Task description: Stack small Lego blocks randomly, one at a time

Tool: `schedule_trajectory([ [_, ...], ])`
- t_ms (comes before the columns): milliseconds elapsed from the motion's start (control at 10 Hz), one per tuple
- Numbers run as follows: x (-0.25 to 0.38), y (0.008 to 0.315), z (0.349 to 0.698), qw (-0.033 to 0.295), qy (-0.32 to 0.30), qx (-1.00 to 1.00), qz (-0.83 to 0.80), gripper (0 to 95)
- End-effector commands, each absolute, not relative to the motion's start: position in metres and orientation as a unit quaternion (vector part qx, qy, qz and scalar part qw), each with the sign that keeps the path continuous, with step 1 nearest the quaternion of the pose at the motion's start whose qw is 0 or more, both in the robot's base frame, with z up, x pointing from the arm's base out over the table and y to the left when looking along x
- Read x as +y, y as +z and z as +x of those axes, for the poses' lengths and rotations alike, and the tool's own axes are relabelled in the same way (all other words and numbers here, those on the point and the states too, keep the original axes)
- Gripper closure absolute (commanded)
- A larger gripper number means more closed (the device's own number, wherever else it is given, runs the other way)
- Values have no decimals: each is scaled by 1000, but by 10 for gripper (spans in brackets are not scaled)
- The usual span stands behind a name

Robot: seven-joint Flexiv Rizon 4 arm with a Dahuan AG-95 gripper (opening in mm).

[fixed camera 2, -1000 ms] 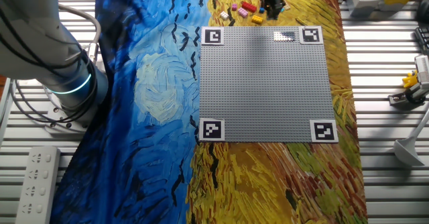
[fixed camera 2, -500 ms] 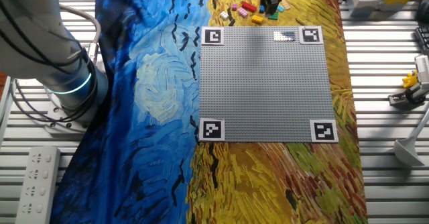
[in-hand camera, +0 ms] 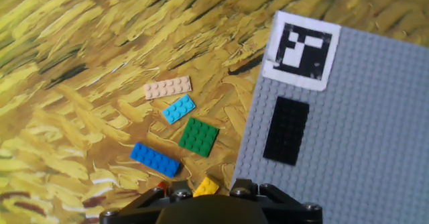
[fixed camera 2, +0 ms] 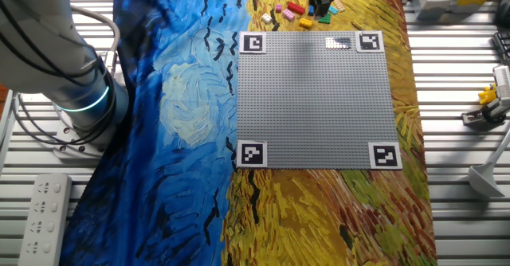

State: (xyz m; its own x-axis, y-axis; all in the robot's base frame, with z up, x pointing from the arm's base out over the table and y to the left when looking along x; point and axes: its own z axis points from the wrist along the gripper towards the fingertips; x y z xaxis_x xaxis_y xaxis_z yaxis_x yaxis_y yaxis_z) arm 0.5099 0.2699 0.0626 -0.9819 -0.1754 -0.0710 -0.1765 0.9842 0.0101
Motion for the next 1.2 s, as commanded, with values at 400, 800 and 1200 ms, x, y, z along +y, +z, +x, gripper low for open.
schedule_trajectory([
  [400, 261, 46, 509, 30, 12, 999, -22, 570],
  [800, 272, 34, 504, 30, 12, 999, -5, 570],
  [1200, 274, 32, 502, 29, 7, 999, -11, 760],
])
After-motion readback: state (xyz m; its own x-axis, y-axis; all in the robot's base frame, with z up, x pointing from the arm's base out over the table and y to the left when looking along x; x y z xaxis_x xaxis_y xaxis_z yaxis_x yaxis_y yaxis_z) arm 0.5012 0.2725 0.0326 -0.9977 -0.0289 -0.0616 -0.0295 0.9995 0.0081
